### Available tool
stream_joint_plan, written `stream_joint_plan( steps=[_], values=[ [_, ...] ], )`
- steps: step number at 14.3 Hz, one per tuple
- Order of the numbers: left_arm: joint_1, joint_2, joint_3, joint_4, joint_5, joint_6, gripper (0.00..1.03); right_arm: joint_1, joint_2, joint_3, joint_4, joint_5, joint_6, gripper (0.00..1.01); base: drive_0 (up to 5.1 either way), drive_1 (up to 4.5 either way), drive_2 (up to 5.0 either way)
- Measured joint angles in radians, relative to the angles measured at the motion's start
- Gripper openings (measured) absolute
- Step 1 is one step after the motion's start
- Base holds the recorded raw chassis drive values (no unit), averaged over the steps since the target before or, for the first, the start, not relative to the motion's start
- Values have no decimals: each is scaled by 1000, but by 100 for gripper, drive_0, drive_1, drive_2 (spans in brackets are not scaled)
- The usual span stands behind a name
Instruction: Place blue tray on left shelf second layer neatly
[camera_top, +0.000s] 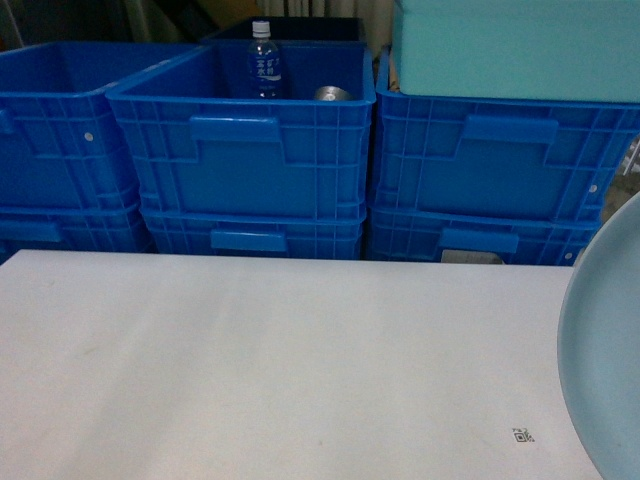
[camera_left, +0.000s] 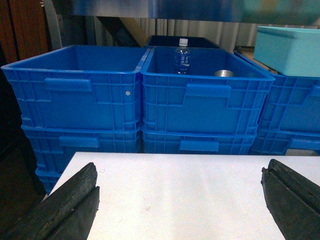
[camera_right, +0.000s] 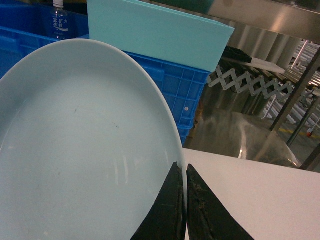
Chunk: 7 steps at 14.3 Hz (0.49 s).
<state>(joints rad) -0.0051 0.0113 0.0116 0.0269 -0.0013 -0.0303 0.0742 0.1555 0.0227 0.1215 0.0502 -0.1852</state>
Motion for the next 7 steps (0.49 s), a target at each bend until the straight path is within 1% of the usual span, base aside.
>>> stream_joint_plan(
  steps=[2,7],
  values=[
    [0,0,0,1,0,0,98,0,0,0,0,0,0,2,0,0,0],
    [1,0,0,0,-2,0,98,4,0,0,0,1,0,2,-178,-178,-178]
  ],
)
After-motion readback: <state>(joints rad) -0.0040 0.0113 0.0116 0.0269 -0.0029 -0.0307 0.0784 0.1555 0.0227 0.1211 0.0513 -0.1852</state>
